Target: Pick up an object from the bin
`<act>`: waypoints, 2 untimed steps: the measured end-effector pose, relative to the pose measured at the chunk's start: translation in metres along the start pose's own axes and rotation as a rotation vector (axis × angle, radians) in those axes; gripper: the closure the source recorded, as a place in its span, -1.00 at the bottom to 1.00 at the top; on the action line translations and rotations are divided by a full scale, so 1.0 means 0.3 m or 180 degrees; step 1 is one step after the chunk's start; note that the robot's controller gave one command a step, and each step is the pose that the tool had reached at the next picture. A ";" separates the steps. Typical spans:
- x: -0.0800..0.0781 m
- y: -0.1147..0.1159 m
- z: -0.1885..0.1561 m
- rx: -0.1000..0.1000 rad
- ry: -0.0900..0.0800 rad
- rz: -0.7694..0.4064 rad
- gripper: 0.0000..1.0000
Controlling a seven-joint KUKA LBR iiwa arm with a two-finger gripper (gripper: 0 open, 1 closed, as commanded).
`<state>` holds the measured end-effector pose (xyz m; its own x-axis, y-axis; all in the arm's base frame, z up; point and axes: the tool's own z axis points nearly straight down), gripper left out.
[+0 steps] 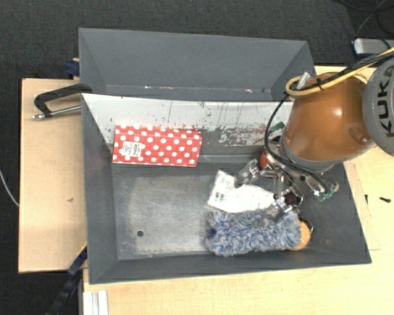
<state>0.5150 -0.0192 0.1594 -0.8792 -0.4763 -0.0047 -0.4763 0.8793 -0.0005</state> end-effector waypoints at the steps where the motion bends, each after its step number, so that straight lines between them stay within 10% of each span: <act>1: -0.043 0.011 0.276 0.0002 -0.0002 -0.0225 1.00; 2: -0.043 0.012 0.276 0.0002 -0.0002 -0.0225 1.00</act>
Offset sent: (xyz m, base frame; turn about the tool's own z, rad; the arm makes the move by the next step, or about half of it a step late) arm 0.0000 0.0000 0.0000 0.0000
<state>0.5251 -0.0098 0.0766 -0.8433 -0.5374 -0.0051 -0.5374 0.8433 -0.0013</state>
